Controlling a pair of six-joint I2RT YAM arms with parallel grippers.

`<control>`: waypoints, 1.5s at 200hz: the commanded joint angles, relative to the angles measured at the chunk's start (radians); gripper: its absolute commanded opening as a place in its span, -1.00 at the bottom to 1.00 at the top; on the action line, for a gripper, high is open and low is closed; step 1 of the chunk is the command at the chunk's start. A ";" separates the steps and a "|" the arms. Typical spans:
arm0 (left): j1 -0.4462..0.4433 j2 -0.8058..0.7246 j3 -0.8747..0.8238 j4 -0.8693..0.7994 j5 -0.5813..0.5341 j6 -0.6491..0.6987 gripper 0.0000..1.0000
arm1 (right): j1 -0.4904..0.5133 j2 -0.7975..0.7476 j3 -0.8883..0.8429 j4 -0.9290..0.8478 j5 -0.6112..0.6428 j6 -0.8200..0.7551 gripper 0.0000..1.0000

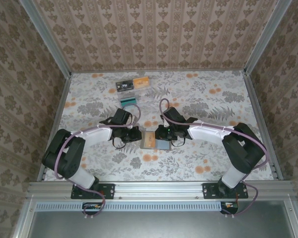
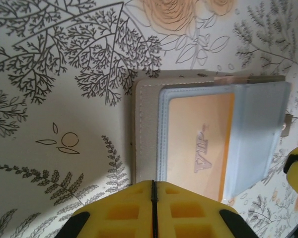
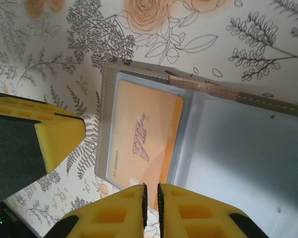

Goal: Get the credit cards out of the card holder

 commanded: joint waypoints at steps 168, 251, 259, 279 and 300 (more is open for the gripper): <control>-0.065 0.055 -0.042 0.069 0.007 -0.071 -0.85 | -0.047 0.158 -0.047 0.171 -0.123 0.132 -0.62; -0.065 0.060 -0.026 0.039 0.001 -0.067 -0.87 | -0.046 0.154 -0.053 0.206 -0.177 0.132 -0.63; -0.065 0.060 -0.024 0.036 0.001 -0.066 -0.87 | -0.047 0.149 -0.058 0.212 -0.185 0.130 -0.63; -0.065 0.062 -0.023 0.034 0.001 -0.066 -0.87 | -0.046 0.142 -0.068 0.214 -0.194 0.123 -0.64; -0.065 0.063 -0.021 0.032 0.000 -0.065 -0.88 | -0.047 0.147 -0.071 0.209 -0.196 0.119 -0.70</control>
